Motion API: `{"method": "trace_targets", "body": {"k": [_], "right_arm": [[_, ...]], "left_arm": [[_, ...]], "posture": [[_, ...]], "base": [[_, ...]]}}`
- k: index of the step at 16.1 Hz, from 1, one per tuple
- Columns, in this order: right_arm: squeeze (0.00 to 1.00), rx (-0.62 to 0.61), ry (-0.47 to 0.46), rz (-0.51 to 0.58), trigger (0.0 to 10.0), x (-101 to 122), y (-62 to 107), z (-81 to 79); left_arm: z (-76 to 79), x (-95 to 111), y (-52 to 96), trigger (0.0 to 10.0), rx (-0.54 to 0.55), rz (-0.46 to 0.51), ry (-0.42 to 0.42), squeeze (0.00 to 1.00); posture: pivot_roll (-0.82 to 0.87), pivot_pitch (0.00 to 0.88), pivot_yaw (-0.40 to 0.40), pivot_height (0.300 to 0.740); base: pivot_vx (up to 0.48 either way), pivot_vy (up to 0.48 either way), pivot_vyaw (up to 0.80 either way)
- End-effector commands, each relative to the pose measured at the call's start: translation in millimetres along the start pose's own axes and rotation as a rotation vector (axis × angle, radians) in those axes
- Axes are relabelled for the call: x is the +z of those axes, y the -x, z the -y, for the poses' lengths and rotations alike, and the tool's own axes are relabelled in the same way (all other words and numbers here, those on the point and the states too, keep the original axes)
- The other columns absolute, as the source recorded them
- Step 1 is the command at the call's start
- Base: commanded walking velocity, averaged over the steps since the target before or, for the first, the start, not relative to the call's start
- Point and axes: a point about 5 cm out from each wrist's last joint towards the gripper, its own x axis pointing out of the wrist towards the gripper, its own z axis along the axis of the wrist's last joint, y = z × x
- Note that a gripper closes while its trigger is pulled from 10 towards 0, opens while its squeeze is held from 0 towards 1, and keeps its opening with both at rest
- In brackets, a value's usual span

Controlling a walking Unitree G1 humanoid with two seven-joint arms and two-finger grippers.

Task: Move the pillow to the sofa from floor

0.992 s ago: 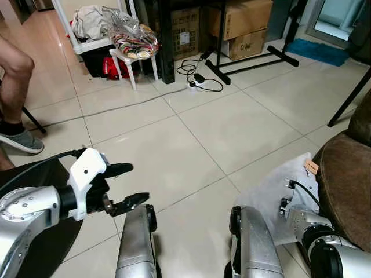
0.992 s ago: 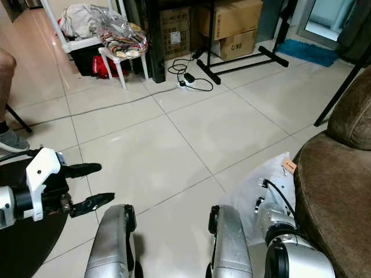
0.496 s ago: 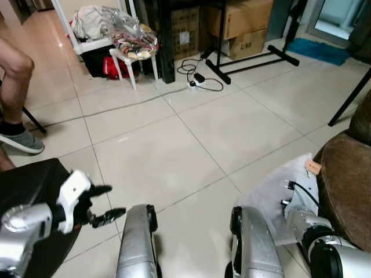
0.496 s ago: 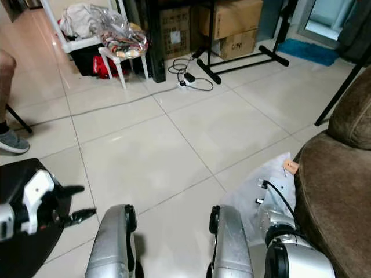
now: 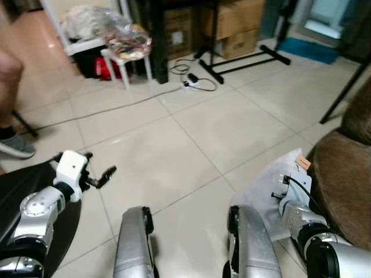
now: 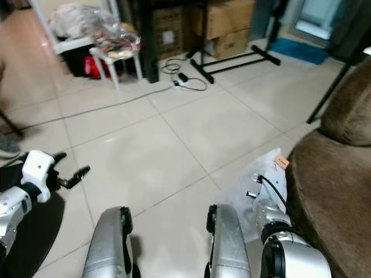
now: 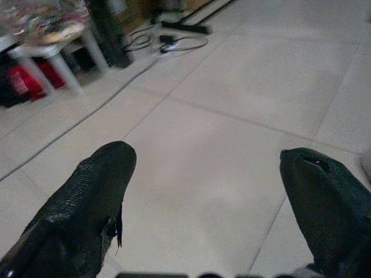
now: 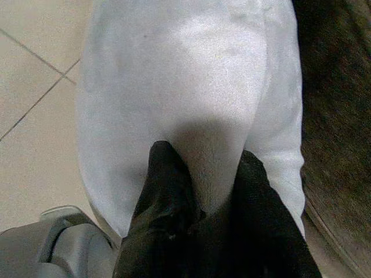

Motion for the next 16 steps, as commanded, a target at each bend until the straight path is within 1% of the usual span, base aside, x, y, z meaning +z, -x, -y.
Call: {"method": "trace_targets", "body": {"k": [1, 2, 3, 4, 5, 6, 7, 8, 9, 10, 11, 12, 13, 14, 16], "right_arm": [[0.00, 0.025, 0.005, 0.014, 0.0, 2.2, 0.9, -6.1], [0.00, 0.029, 0.007, 0.012, 0.0, 0.4, 1.0, -7.1], [0.00, 0.029, 0.008, 0.008, 0.0, -1.1, 1.1, -7.2], [0.00, 0.032, 0.013, 0.004, 0.0, -2.7, 1.1, -7.3], [0.00, 0.034, 0.019, 0.003, 0.0, -3.0, 1.2, -7.8], [0.00, 0.035, 0.020, 0.003, 0.0, -2.9, 1.2, -8.0], [0.00, 0.037, 0.021, 0.007, 0.0, -1.5, 1.2, -8.2], [0.00, 0.039, 0.021, 0.011, 0.0, -0.1, 1.1, -8.1], [0.00, 0.038, 0.020, 0.012, 0.0, 0.4, 1.1, -7.7], [0.00, 0.038, 0.021, 0.013, 0.0, 0.7, 1.0, -7.4], [0.00, 0.039, 0.021, 0.015, 0.0, 0.9, 1.0, -7.1], [0.00, 0.039, 0.022, 0.015, 0.0, 1.0, 0.9, -6.8], [0.00, 0.041, 0.024, 0.015, 0.0, 0.8, 0.8, -6.6], [0.00, 0.042, 0.025, 0.015, 0.0, 1.0, 0.8, -6.5], [0.00, 0.051, 0.026, 0.019, 0.0, 2.2, 0.9, -7.5]], "left_arm": [[4.9, -7.5, 7.3, 10.0, -0.060, -0.012, -0.008, 0.00], [3.7, -10.6, 9.8, 10.0, -0.070, -0.020, -0.026, 0.00], [4.9, -14.4, 9.4, 10.0, -0.089, -0.035, -0.007, 0.00], [16.8, -6.1, 4.6, 10.0, -0.227, -0.003, 0.004, 0.00], [40.4, 9.0, 1.7, 10.0, -0.437, 0.057, -0.003, 0.00], [48.5, 13.4, 2.1, 10.0, -0.501, 0.074, -0.004, 0.00], [61.5, 27.4, 3.4, 10.0, -0.594, 0.108, -0.002, 0.00], [64.5, 41.8, 1.2, 10.0, -0.620, 0.138, -0.011, 0.00], [62.1, 62.0, -6.4, 10.0, -0.612, 0.172, -0.024, 0.00], [58.2, 78.1, -14.0, 10.0, -0.614, 0.181, -0.023, 0.00], [59.7, 95.9, -23.9, 10.0, -0.622, 0.188, -0.022, 0.00], [67.7, 111.4, -29.4, 10.0, -0.630, 0.200, -0.025, 0.00], [77.5, 120.2, -26.1, 10.0, -0.635, 0.199, -0.028, 0.00], [84.0, 122.0, -21.0, 10.0, -0.640, 0.194, -0.029, 0.00], [91.0, 123.1, -12.7, 10.0, -0.659, 0.167, -0.018, 0.00]], "posture": [[0.13, 0.000, 0.028, 0.476], [0.13, 0.000, 0.017, 0.476], [0.13, 0.000, 0.010, 0.476], [0.13, 0.000, 0.007, 0.476], [0.11, 0.000, 0.005, 0.476], [0.11, 0.000, 0.005, 0.476], [0.11, 0.000, 0.006, 0.476], [0.10, 0.000, 0.008, 0.476], [0.10, 0.000, 0.008, 0.476], [0.10, 0.000, 0.008, 0.476], [0.10, 0.000, 0.006, 0.476], [0.10, 0.000, 0.006, 0.476], [0.10, 0.000, 0.004, 0.476], [0.10, 0.000, 0.004, 0.476], [0.10, 0.000, 0.004, 0.476]], "base": [[0.000, 0.000, 0.00], [0.000, 0.000, 0.00], [0.000, 0.000, 0.00], [0.000, 0.000, 0.00], [0.000, 0.000, 0.00], [0.000, 0.000, 0.00], [0.000, 0.000, 0.00], [0.000, 0.000, 0.00], [0.000, 0.000, 0.00], [0.000, 0.000, 0.00], [0.000, 0.000, 0.00], [0.000, 0.000, 0.00], [0.000, 0.000, 0.00], [0.000, 0.000, 0.00], [0.000, 0.000, 0.00]]}}
